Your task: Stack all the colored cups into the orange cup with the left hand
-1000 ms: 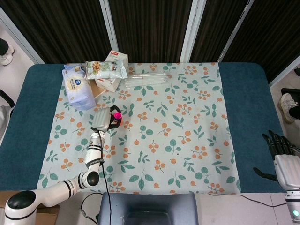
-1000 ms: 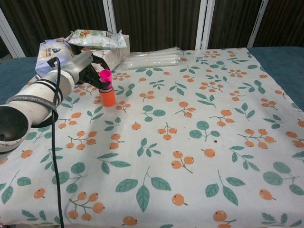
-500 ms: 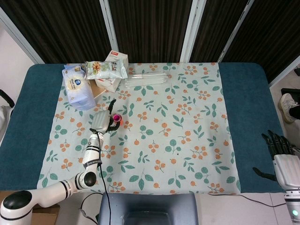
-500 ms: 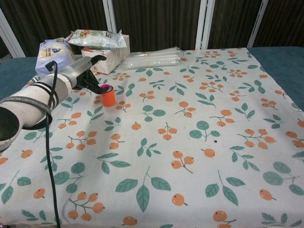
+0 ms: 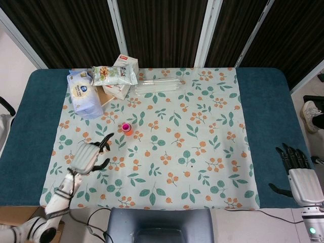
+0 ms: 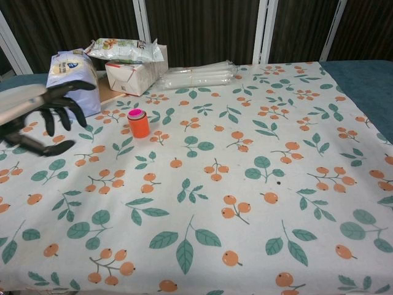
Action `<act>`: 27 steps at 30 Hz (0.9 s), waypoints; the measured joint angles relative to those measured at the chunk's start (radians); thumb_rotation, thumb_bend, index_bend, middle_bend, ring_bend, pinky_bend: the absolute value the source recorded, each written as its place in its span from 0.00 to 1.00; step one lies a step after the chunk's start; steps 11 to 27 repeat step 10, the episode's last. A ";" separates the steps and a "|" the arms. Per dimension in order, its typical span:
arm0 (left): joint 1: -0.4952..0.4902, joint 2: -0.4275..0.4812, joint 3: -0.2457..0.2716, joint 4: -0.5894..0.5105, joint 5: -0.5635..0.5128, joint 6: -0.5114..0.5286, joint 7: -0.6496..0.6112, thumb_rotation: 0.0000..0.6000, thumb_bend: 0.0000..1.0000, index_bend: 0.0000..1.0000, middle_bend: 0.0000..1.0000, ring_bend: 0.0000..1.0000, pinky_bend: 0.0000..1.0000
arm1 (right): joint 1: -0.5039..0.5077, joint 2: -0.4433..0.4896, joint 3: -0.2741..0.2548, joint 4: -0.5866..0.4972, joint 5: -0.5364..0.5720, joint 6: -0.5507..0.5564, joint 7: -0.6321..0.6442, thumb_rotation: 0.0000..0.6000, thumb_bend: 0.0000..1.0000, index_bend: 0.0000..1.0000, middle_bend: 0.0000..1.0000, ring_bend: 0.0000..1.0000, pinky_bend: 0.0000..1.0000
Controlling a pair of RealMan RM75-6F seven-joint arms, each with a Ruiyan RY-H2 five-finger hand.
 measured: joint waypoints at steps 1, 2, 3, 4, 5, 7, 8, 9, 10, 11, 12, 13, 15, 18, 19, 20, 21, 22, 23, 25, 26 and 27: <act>0.036 0.021 0.032 -0.002 0.049 0.050 -0.013 1.00 0.38 0.00 0.00 0.00 0.11 | 0.001 -0.003 -0.002 -0.002 -0.003 -0.001 -0.006 1.00 0.17 0.00 0.00 0.00 0.00; 0.087 0.044 0.070 0.001 0.102 0.119 -0.033 1.00 0.38 0.00 0.00 0.00 0.11 | 0.001 -0.009 -0.004 -0.003 -0.007 -0.002 -0.014 1.00 0.17 0.00 0.00 0.00 0.00; 0.127 0.060 0.098 0.007 0.132 0.171 -0.049 1.00 0.38 0.00 0.00 0.00 0.11 | 0.002 -0.012 -0.005 -0.004 -0.011 -0.002 -0.017 1.00 0.17 0.00 0.00 0.00 0.00; 0.168 0.077 0.125 0.015 0.155 0.221 -0.064 1.00 0.38 0.00 0.00 0.00 0.11 | 0.003 -0.015 -0.005 -0.004 -0.015 -0.001 -0.018 1.00 0.17 0.00 0.00 0.00 0.00; 0.219 0.102 0.158 0.025 0.181 0.277 -0.089 1.00 0.39 0.00 0.00 0.00 0.11 | 0.004 -0.020 -0.007 -0.003 -0.022 0.001 -0.020 1.00 0.17 0.00 0.00 0.00 0.00; 0.274 0.131 0.195 0.038 0.205 0.336 -0.133 1.00 0.39 0.00 0.00 0.00 0.11 | 0.004 -0.025 -0.009 -0.002 -0.031 0.006 -0.021 1.00 0.17 0.00 0.00 0.00 0.00; 0.293 0.140 0.204 0.047 0.214 0.360 -0.161 1.00 0.39 0.00 0.00 0.00 0.11 | 0.003 -0.027 -0.010 -0.001 -0.035 0.009 -0.022 1.00 0.17 0.00 0.00 0.00 0.00; 0.300 0.143 0.206 0.053 0.220 0.369 -0.176 1.00 0.39 0.00 0.00 0.00 0.11 | 0.002 -0.027 -0.011 0.000 -0.036 0.012 -0.022 1.00 0.17 0.00 0.00 0.00 0.00; 0.304 0.145 0.205 0.059 0.224 0.374 -0.183 1.00 0.39 0.00 0.00 0.00 0.11 | 0.002 -0.027 -0.011 0.001 -0.037 0.013 -0.021 1.00 0.17 0.00 0.00 0.00 0.00; 0.304 0.145 0.205 0.059 0.224 0.374 -0.183 1.00 0.39 0.00 0.00 0.00 0.11 | 0.002 -0.027 -0.011 0.001 -0.037 0.013 -0.021 1.00 0.17 0.00 0.00 0.00 0.00; 0.304 0.145 0.205 0.059 0.224 0.374 -0.183 1.00 0.39 0.00 0.00 0.00 0.11 | 0.002 -0.027 -0.011 0.001 -0.037 0.013 -0.021 1.00 0.17 0.00 0.00 0.00 0.00; 0.304 0.145 0.205 0.059 0.224 0.374 -0.183 1.00 0.39 0.00 0.00 0.00 0.11 | 0.002 -0.027 -0.011 0.001 -0.037 0.013 -0.021 1.00 0.17 0.00 0.00 0.00 0.00; 0.304 0.145 0.205 0.059 0.224 0.374 -0.183 1.00 0.39 0.00 0.00 0.00 0.11 | 0.002 -0.027 -0.011 0.001 -0.037 0.013 -0.021 1.00 0.17 0.00 0.00 0.00 0.00; 0.304 0.145 0.205 0.059 0.224 0.374 -0.183 1.00 0.39 0.00 0.00 0.00 0.11 | 0.002 -0.027 -0.011 0.001 -0.037 0.013 -0.021 1.00 0.17 0.00 0.00 0.00 0.00; 0.304 0.145 0.205 0.059 0.224 0.374 -0.183 1.00 0.39 0.00 0.00 0.00 0.11 | 0.002 -0.027 -0.011 0.001 -0.037 0.013 -0.021 1.00 0.17 0.00 0.00 0.00 0.00; 0.304 0.145 0.205 0.059 0.224 0.374 -0.183 1.00 0.39 0.00 0.00 0.00 0.11 | 0.002 -0.027 -0.011 0.001 -0.037 0.013 -0.021 1.00 0.17 0.00 0.00 0.00 0.00; 0.304 0.145 0.205 0.059 0.224 0.374 -0.183 1.00 0.39 0.00 0.00 0.00 0.11 | 0.002 -0.027 -0.011 0.001 -0.037 0.013 -0.021 1.00 0.17 0.00 0.00 0.00 0.00; 0.304 0.145 0.205 0.059 0.224 0.374 -0.183 1.00 0.39 0.00 0.00 0.00 0.11 | 0.002 -0.027 -0.011 0.001 -0.037 0.013 -0.021 1.00 0.17 0.00 0.00 0.00 0.00; 0.304 0.145 0.205 0.059 0.224 0.374 -0.183 1.00 0.39 0.00 0.00 0.00 0.11 | 0.002 -0.027 -0.011 0.001 -0.037 0.013 -0.021 1.00 0.17 0.00 0.00 0.00 0.00; 0.304 0.145 0.205 0.059 0.224 0.374 -0.183 1.00 0.39 0.00 0.00 0.00 0.11 | 0.002 -0.027 -0.011 0.001 -0.037 0.013 -0.021 1.00 0.17 0.00 0.00 0.00 0.00; 0.304 0.145 0.205 0.059 0.224 0.374 -0.183 1.00 0.39 0.00 0.00 0.00 0.11 | 0.002 -0.027 -0.011 0.001 -0.037 0.013 -0.021 1.00 0.17 0.00 0.00 0.00 0.00; 0.304 0.145 0.205 0.059 0.224 0.374 -0.183 1.00 0.39 0.00 0.00 0.00 0.11 | 0.002 -0.027 -0.011 0.001 -0.037 0.013 -0.021 1.00 0.17 0.00 0.00 0.00 0.00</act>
